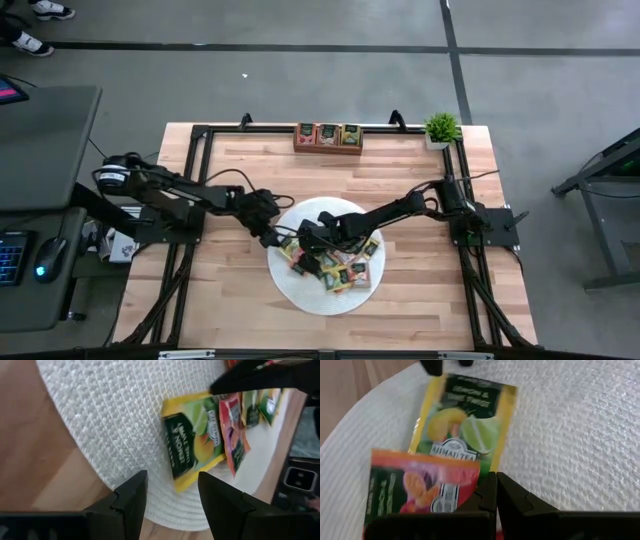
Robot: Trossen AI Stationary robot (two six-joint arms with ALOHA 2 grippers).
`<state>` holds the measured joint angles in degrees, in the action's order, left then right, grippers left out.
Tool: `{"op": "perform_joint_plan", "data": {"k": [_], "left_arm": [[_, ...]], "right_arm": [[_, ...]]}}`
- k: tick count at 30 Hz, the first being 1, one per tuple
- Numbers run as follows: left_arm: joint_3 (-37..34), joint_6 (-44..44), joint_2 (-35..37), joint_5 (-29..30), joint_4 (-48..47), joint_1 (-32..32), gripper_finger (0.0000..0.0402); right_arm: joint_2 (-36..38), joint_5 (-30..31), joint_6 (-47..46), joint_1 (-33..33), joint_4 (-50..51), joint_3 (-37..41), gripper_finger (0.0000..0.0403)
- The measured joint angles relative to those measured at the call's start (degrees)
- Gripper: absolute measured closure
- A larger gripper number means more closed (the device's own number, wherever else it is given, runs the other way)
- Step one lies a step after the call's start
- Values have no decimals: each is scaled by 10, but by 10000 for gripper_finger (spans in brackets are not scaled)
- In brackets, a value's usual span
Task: Pick & Place Tea
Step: Put the yellow tea bag into the right section of the wooden organizer
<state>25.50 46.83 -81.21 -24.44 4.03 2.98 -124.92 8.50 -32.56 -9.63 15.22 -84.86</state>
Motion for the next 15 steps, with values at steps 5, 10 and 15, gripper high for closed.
{"op": "perform_joint_plan", "data": {"k": [5, 10, 15], "left_arm": [[5, 13, -23, -13, 35, 0, 225], [16, 10, -24, -14, 34, 0, 225], [23, -1, -24, -20, 34, 0, 225]], "right_arm": [[0, 3, 0, 0, 0, 0, 403], [0, 3, 0, 2, 0, 0, 403], [0, 2, 0, 8, -1, 0, 403]]}}
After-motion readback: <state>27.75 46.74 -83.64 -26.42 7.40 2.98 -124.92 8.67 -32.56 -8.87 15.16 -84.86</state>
